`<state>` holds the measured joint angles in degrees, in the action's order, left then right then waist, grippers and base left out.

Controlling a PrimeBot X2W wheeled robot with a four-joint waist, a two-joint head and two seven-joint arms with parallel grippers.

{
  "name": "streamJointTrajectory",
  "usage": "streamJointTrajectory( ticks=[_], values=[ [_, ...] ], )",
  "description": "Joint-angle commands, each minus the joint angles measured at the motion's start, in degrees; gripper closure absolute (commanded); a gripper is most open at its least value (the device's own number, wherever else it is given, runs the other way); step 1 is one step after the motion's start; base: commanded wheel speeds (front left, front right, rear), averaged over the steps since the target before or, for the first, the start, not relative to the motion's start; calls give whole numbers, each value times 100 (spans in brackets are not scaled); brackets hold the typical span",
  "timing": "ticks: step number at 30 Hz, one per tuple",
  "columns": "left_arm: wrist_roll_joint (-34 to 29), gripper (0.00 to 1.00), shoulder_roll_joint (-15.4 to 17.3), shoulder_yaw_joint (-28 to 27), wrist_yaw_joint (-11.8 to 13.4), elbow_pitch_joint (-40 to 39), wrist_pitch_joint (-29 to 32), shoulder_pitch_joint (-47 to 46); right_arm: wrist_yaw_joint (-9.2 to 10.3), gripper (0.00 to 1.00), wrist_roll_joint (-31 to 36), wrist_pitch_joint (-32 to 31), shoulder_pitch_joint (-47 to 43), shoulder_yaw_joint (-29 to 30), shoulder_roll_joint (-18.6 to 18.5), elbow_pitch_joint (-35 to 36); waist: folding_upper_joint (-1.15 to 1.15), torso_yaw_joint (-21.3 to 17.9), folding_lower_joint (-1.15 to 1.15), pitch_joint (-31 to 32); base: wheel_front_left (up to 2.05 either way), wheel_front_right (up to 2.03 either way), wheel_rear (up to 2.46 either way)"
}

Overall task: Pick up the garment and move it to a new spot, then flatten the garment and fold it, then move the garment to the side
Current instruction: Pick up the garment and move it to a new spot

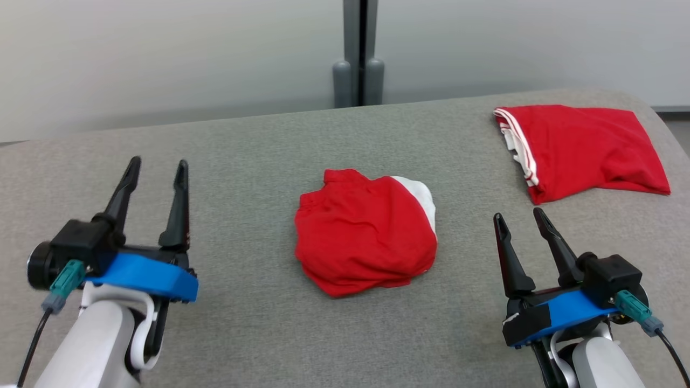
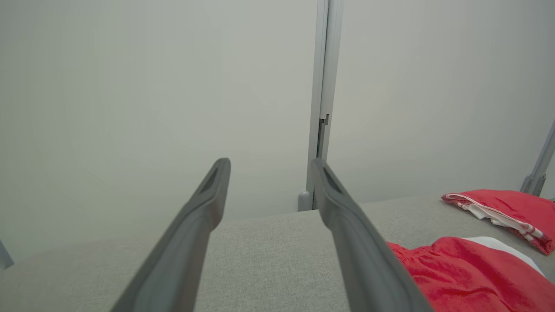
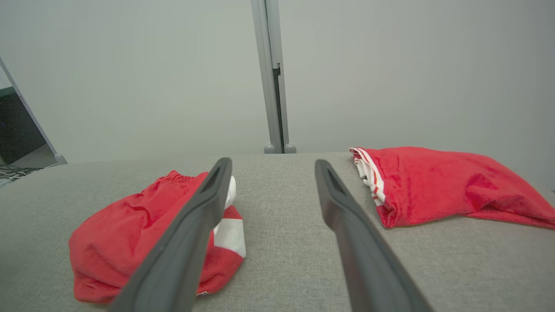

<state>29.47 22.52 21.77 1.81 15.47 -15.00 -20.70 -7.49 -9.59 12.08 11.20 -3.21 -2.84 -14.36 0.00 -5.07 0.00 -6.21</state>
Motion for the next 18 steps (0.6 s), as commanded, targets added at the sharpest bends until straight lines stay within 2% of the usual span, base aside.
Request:
streamJointTrajectory(
  ticks=[1, 9, 18],
  values=[
    [-60, 0, 4, -68, 27, -52, -23, 91, -1, 0, 21, -22, -63, 20, -10, -1, 0, 38, 0, 6, 0, 0, 0],
    [-394, 0, -148, -731, 41, -292, -23, 990, -1, 0, 78, -103, -171, 121, -10, 11, 0, 372, 0, 208, 0, 0, 0],
    [-608, 0, -440, -1255, -10, -415, -23, 1711, -1, 0, 128, -223, -368, 239, -11, 56, 0, 553, 0, 374, 0, 0, 0]
  ],
)
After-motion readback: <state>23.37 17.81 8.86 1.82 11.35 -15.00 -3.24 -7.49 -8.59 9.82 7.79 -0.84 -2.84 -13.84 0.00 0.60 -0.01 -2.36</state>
